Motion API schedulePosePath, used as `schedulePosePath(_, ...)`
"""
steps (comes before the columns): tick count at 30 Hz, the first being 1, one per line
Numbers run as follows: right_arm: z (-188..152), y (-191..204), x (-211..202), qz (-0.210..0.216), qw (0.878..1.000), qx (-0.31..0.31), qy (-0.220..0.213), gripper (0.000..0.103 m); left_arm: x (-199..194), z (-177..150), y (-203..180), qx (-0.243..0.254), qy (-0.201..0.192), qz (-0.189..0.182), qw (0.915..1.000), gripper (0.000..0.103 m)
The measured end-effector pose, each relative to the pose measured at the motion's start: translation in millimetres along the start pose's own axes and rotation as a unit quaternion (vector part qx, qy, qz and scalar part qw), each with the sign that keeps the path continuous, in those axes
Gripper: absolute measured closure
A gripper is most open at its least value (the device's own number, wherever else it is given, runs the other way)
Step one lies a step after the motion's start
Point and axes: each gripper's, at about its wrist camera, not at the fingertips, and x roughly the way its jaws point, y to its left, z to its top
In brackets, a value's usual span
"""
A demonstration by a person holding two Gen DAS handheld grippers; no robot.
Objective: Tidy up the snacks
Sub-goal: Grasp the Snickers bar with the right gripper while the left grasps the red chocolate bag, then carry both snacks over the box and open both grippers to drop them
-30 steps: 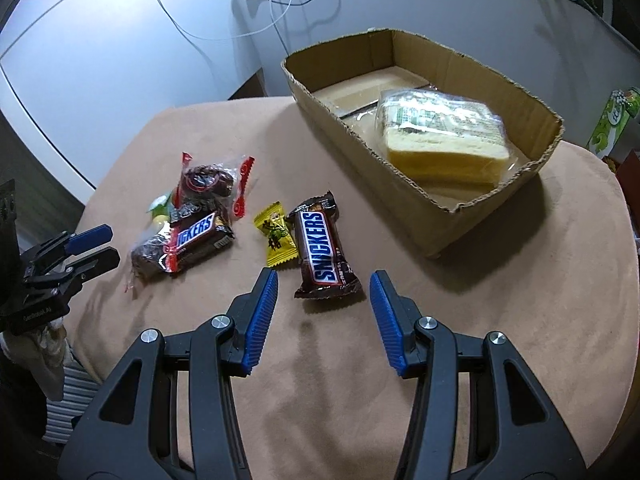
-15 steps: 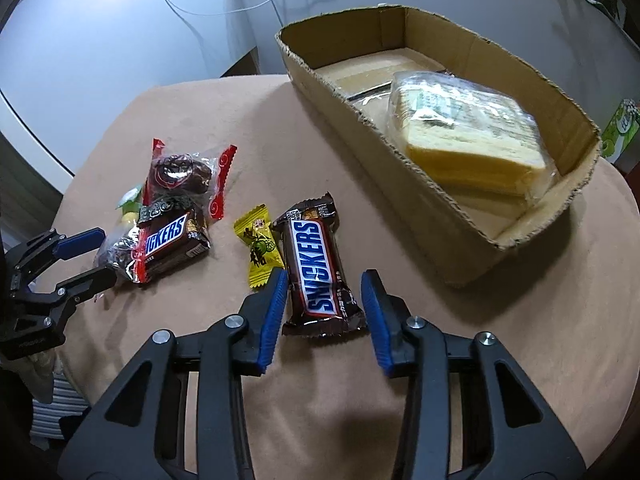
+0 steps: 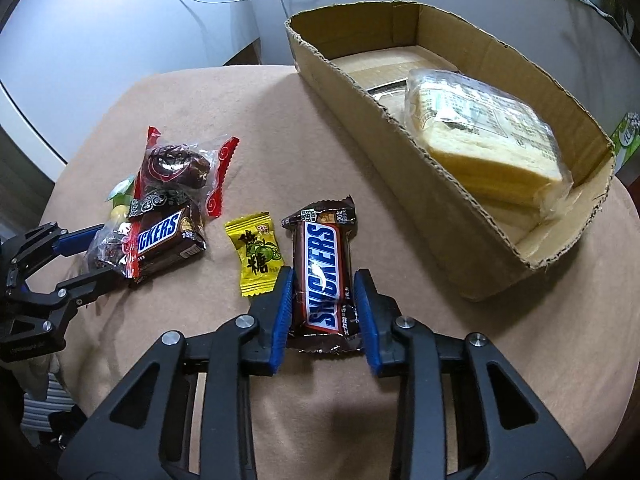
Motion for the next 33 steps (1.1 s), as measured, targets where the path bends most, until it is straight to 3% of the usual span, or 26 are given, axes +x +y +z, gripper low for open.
schedulePosePath(5, -2.3, 0.9, -2.5, 0.001, 1.000, 0.003, -0.002, 0.073, 0.4, -1.1, 2.2, -0.009, -0.008, -0.011, 0.9999, 0.060)
schedulePosePath(11, -9.0, 3.2, -11.8, 0.003, 1.000, 0.005, -0.009, 0.073, -7.3, -4.2, 2.6, -0.013, -0.018, -0.017, 0.9996, 0.064)
schedulePosePath(24, -16.5, 0.8, -58.7, 0.018, 0.998, 0.013, -0.055, 0.073, -36.0, 0.8, 1.1, -0.025, -0.055, -0.028, 0.9978, 0.065)
schedulePosePath(33, -6.2, -10.3, -89.0, 0.013, 0.996, 0.022, -0.090, 0.073, -45.1, 28.5, -3.4, -0.026, -0.087, -0.039, 0.9951, 0.065)
